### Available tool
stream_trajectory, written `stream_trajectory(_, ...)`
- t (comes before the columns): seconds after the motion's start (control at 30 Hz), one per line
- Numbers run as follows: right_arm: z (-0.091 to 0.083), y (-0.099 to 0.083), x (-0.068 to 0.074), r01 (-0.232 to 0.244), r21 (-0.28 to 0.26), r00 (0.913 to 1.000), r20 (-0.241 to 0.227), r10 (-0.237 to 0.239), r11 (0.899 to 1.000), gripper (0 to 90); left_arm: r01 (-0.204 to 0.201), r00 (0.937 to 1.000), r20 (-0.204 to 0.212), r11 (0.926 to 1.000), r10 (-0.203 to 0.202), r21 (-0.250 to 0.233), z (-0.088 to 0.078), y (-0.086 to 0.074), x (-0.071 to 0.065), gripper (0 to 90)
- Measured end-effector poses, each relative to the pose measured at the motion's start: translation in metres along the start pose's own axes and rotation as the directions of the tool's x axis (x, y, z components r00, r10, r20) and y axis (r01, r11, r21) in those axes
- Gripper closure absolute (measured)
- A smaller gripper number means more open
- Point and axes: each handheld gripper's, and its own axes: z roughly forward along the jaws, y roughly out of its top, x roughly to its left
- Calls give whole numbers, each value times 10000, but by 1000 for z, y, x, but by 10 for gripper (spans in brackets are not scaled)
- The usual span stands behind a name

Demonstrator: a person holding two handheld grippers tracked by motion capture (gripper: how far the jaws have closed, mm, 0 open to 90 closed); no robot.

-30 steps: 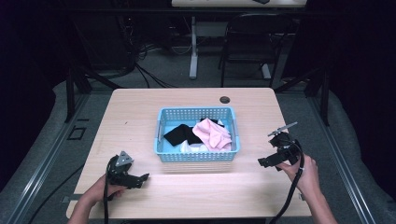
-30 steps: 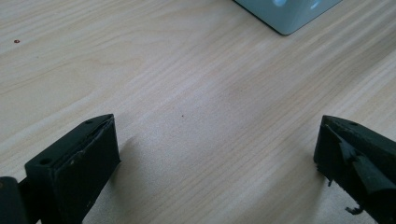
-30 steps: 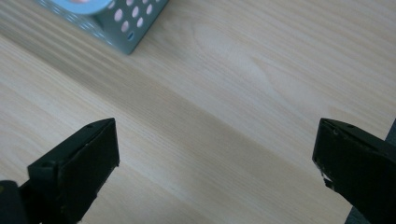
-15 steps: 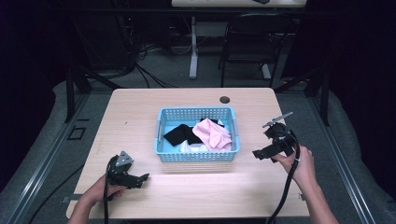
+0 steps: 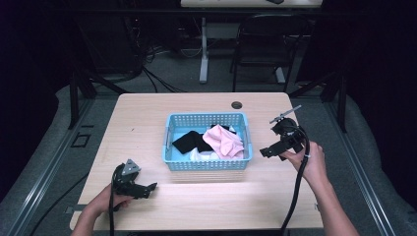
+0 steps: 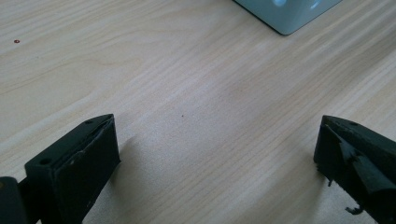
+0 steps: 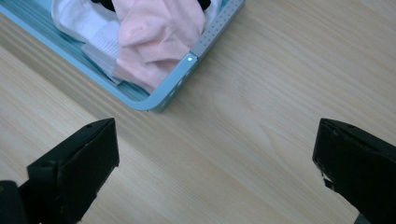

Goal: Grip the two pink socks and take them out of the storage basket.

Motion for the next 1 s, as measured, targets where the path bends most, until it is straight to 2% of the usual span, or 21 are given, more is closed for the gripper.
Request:
stream_trajectory(0.1,-1,4,0,134,130,9999,-59,-133,9998,0,-1,10000,0,10000,1,-2,0,0,0,0)
stream_trajectory(0.23,0,12,1,51,-85,9999,-120,-52,10000,1,-29,10000,-4,10000,29,6,0,0,0,0)
stream_trajectory(0.57,9,41,13,455,238,9984,-360,-446,9987,0,-2,10000,1,10000,2,3,0,0,0,0)
stream_trajectory(0.8,22,69,27,884,450,9946,-579,-858,9951,1,-16,10000,-2,10000,16,2,0,0,0,0)
stream_trajectory(1.0,37,83,34,1041,654,9922,-755,-991,9924,1,1,10000,4,10000,-1,2,0,0,0,0)
